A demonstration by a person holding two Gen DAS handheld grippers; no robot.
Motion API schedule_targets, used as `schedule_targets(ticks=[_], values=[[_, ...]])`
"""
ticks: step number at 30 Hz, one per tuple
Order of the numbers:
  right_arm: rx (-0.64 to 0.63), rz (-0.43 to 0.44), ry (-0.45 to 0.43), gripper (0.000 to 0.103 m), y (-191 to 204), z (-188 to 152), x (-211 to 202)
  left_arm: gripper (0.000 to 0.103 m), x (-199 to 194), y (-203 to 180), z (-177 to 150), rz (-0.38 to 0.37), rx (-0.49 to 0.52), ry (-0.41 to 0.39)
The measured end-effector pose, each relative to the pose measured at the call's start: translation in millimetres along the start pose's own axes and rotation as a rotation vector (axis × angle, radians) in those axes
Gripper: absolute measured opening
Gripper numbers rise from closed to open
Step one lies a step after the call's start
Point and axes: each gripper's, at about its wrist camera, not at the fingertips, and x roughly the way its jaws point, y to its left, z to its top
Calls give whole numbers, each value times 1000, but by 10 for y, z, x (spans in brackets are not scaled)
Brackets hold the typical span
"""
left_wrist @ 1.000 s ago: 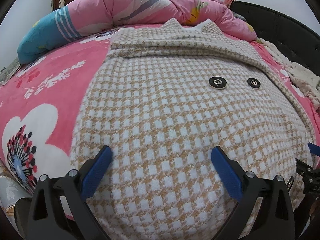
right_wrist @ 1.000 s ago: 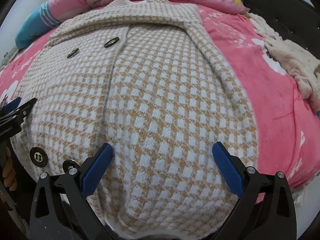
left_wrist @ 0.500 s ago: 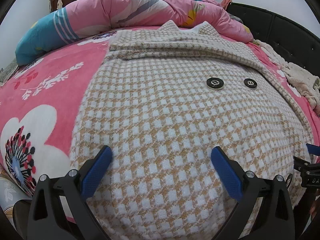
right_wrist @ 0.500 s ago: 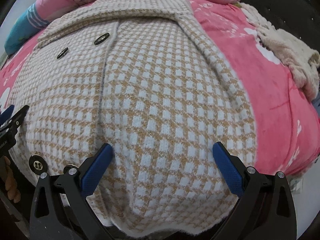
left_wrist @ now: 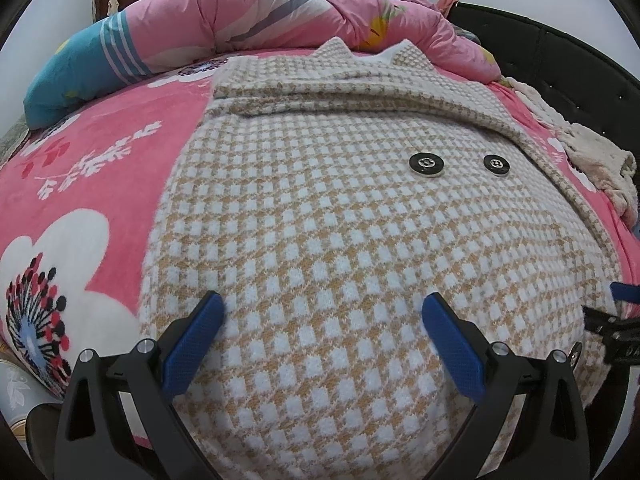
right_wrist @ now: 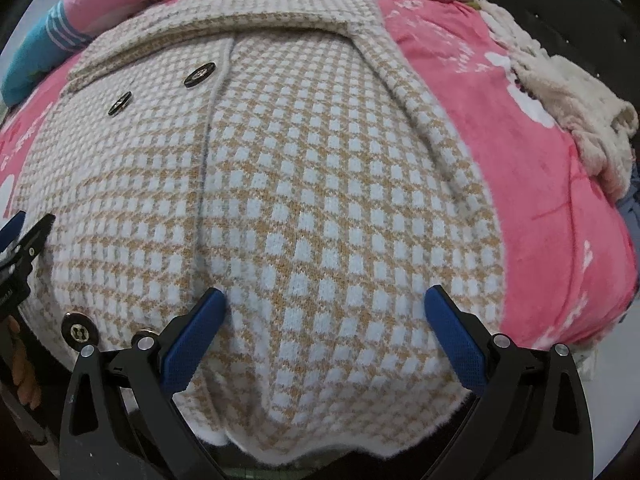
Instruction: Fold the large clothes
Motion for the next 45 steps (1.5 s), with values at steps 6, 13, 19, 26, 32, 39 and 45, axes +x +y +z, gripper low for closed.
schedule_targets(ticks=[6,13,19,26,32,39,45], values=[[-129,50,-162,95,409,168,-360,98,-14,-6,-12,3,4,-3],[-147,119,-68,95,576,174,64,98,-5,-17,-17,-3,11,1],[-114,171,-67,95,460,254,115,98,-11,-28,-44,2,25,-17],[-106,175,-63,95,501,268,111,98,-16,-42,-52,-5,31,-19],[-104,172,-58,95,491,231,108,98,-17,-21,-67,-6,32,-28],[-99,166,-52,95,495,265,118,98,-24,-36,-78,-9,38,-28],[-97,170,-53,95,523,300,109,98,-176,117,-132,-38,32,-85]])
